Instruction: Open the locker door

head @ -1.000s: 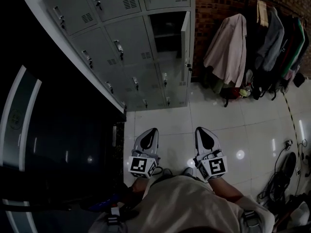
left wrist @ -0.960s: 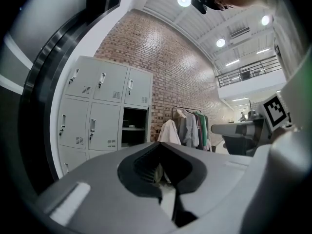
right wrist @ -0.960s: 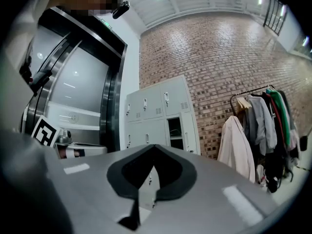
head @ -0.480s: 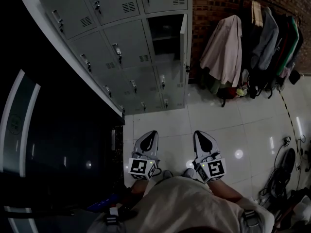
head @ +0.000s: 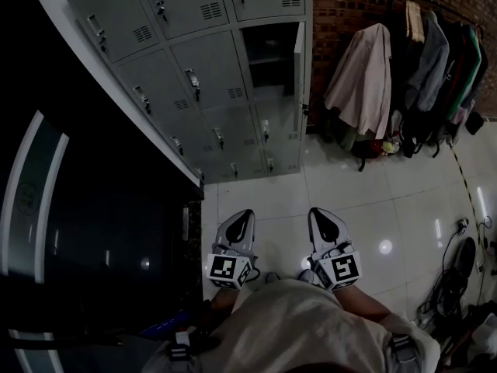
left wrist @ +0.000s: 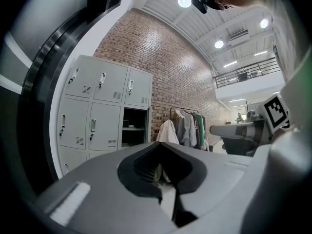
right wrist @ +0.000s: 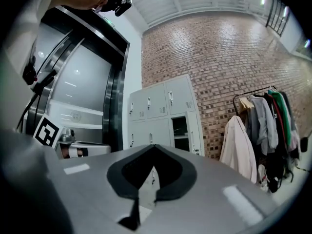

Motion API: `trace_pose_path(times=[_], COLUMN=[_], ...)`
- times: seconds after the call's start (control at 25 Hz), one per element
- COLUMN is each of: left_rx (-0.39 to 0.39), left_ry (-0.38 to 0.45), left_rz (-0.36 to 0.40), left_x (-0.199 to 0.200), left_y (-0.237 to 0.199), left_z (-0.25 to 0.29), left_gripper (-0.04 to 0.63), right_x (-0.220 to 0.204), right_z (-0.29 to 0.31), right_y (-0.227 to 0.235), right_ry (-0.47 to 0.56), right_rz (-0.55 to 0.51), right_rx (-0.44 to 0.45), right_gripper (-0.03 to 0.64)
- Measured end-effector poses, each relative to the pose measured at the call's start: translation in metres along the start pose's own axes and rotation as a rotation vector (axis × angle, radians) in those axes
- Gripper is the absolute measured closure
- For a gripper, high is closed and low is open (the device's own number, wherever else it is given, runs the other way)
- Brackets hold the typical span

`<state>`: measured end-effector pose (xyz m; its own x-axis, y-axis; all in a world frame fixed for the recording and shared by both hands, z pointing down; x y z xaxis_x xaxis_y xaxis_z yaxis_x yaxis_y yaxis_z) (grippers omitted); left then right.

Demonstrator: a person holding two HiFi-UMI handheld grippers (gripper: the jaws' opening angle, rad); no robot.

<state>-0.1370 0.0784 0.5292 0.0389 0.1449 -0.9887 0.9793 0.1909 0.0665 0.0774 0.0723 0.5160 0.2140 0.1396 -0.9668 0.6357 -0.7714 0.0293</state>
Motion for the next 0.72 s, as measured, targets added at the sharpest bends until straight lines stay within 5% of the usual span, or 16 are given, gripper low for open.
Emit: trace_pose_path(times=[0.24,0.6,0.72], left_rx=[-0.008,-0.025,-0.025], left_ry=[-0.011,-0.009,-0.008], left_rz=[-0.016,-0.043,-0.045], left_x=[-0.011,-0.009,-0.009], left_y=[-0.009,-0.016,-0.018], left_z=[0.0,0.013,0.019], left_gripper=[0.572,0.572,0.572], right_x=[-0.011,-0.013,-0.015], right_z=[0.004,0.019,0.023], right_y=[-0.007,-0.003,-0.005], right_ry=[-0.119,-0.026,-0.1], right_rz=[0.058,0.02,0.056], right_rx=[-0.01,0.02,0.029], right_gripper=[0.617,0.617,0.617])
Point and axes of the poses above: the fingertips, and each gripper's own axes: z forward along the fingers, y to its right, x out of its top, the point moved 6 cm from there along -z, backward along the fingers, and after that the axes turned 12 degrees about x, right-handed, at the moved point
